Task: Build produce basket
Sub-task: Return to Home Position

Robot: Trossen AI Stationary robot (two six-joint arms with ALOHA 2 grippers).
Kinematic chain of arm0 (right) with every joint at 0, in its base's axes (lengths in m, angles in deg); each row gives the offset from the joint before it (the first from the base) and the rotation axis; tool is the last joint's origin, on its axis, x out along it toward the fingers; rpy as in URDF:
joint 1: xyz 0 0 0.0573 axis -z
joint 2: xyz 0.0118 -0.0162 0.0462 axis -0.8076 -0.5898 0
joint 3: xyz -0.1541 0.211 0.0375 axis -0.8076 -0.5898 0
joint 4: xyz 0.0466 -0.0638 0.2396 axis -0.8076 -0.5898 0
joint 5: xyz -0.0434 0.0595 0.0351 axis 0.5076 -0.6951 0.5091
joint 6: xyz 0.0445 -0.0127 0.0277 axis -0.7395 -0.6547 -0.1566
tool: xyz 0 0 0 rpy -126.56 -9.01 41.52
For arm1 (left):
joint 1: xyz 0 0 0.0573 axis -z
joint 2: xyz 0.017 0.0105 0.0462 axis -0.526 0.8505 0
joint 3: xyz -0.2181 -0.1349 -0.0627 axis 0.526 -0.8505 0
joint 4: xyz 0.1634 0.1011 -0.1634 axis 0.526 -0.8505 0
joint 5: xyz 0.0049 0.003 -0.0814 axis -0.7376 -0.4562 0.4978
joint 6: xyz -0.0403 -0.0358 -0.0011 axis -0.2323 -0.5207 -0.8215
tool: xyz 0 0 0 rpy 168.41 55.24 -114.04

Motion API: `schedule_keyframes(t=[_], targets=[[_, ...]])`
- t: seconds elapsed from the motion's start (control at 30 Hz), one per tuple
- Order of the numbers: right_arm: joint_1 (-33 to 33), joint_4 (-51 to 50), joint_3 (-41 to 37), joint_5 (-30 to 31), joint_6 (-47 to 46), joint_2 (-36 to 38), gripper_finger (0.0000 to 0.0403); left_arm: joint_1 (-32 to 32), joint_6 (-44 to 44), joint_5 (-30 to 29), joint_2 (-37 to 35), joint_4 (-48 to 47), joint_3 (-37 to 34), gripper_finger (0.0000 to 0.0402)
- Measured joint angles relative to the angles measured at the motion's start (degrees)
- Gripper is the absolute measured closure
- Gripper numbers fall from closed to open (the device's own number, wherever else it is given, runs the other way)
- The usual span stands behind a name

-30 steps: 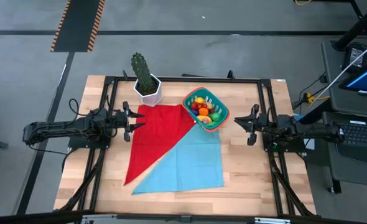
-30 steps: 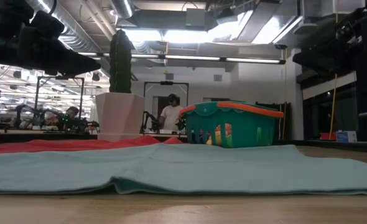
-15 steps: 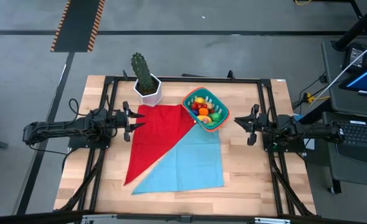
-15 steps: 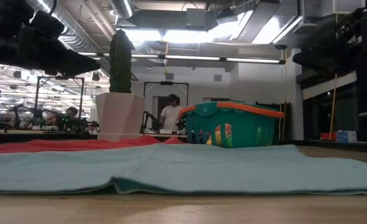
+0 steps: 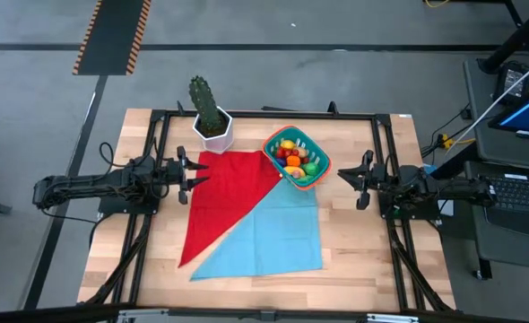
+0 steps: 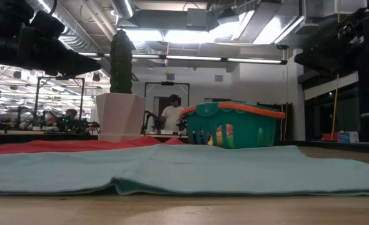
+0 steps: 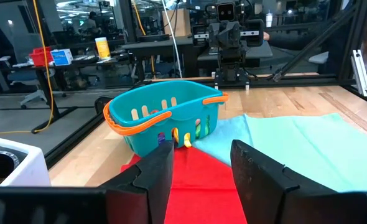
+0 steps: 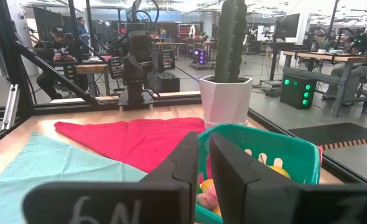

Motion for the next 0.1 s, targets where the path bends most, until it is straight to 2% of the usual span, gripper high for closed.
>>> schedule_keyframes(t=[0.1], targets=[[0.00,0.00,0.00,0.00,0.00,0.00,0.0359,0.00,0.00,-0.01,0.00,-0.01,0.00,0.0252]])
